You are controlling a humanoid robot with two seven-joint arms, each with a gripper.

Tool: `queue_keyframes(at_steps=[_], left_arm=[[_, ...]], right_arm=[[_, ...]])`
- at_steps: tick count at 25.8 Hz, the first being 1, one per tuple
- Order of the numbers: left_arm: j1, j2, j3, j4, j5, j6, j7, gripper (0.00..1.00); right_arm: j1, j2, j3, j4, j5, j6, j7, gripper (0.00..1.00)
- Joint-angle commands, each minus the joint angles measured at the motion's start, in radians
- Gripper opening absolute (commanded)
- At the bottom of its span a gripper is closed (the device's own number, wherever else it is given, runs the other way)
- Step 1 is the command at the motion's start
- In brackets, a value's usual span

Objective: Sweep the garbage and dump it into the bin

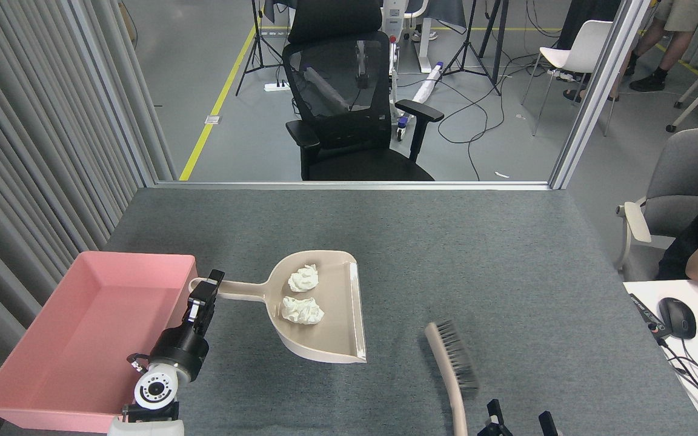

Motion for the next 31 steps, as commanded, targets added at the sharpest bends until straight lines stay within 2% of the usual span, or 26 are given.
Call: queue_keyframes(at_steps=[1, 3, 8, 19, 23, 28, 31], left_arm=[[-0.002, 0.005, -0.001, -0.045, 0.014, 0.036, -0.019, 0.18], [0.001, 0.024, 0.001, -0.048, 0.029, 0.038, -0.02, 0.18], [0.006, 0.122, 0.001, -0.048, 0.117, 0.058, -0.042, 0.18], [-0.013, 0.381, 0.007, -0.032, 0.29, 0.105, -0.043, 0.18], [-0.011, 0.472, 0.009, 0.015, 0.378, 0.108, -0.043, 0.18], [-0.01, 0.587, 0.029, 0.141, 0.513, 0.098, -0.045, 0.18], [-0.008, 0.619, 0.033, 0.192, 0.565, 0.095, -0.086, 0.18]], right_arm=[[-0.01, 0.011, -0.001, -0.001, -0.014, -0.001, -0.006, 0.98], [-0.014, 0.011, 0.001, -0.001, -0.014, -0.002, -0.006, 0.98], [-0.016, 0.011, 0.002, -0.001, -0.016, -0.002, -0.004, 0.98], [-0.034, 0.024, 0.013, 0.004, -0.014, -0.001, -0.004, 0.98], [-0.034, 0.028, 0.018, 0.007, -0.013, -0.002, -0.004, 0.98], [-0.043, 0.026, 0.019, 0.009, -0.011, -0.002, -0.004, 0.98], [-0.048, 0.028, 0.022, 0.009, -0.011, -0.001, -0.003, 0.98]])
